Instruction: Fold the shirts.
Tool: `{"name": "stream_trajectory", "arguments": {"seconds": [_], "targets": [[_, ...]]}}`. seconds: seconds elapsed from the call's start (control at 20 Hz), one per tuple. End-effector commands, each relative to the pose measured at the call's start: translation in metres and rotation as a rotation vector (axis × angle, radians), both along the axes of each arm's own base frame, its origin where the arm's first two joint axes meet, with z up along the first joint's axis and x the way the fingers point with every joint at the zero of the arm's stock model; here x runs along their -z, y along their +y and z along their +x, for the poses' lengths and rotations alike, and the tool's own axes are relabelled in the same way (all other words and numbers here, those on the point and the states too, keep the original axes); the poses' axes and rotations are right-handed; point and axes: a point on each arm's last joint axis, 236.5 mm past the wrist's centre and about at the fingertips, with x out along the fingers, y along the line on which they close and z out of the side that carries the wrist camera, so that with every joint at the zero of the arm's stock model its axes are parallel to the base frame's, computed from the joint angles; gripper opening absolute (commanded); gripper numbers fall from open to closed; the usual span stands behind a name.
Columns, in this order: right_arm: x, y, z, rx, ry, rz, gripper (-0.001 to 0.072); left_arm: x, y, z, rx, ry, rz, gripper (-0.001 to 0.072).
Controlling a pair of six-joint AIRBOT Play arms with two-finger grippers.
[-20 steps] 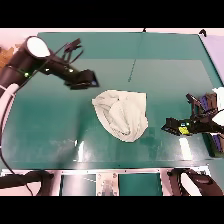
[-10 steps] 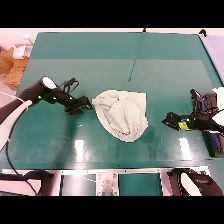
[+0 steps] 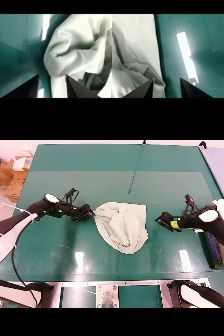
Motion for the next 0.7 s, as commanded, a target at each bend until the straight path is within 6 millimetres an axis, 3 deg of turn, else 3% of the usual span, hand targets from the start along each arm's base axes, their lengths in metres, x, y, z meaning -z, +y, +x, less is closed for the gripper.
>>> {"name": "stream_trajectory", "arguments": {"seconds": [0.0,0.15,0.25,0.3,0.35,0.4,0.45,0.55,0.65], "targets": [[0.022,0.018,0.031,-0.043,0.054,0.109,0.0411,-0.005,0.001,0.022,-0.057,-0.052,-0.008,0.0408],[0.037,0.038,0.047,-0.113,0.091,0.127,0.0410,0.010,-0.011,0.019,-0.080,0.013,-0.058,0.0408],[0.044,0.052,0.055,-0.149,0.100,0.127,0.0396,0.007,-0.023,0.024,-0.105,0.010,-0.112,0.0405],[0.047,0.054,0.059,-0.155,0.103,0.128,0.0388,0.002,-0.024,0.028,-0.102,-0.007,-0.120,0.0266],[0.049,0.057,0.064,-0.155,0.105,0.135,0.0333,-0.004,-0.027,0.030,-0.078,-0.024,-0.127,0.0127],[0.052,0.057,0.069,-0.153,0.107,0.141,0.0260,-0.012,-0.030,0.030,-0.061,-0.027,-0.144,0.0041],[0.056,0.058,0.071,-0.155,0.118,0.148,0.0247,-0.019,-0.033,0.031,-0.044,-0.034,-0.156,0.0030],[0.063,0.065,0.073,-0.172,0.149,0.179,0.0015,-0.030,-0.037,0.034,-0.028,-0.040,-0.177,0.0029],[0.059,0.070,0.082,-0.197,0.111,0.185,0.0013,-0.040,-0.040,0.035,-0.011,-0.043,-0.196,0.0029]]}}
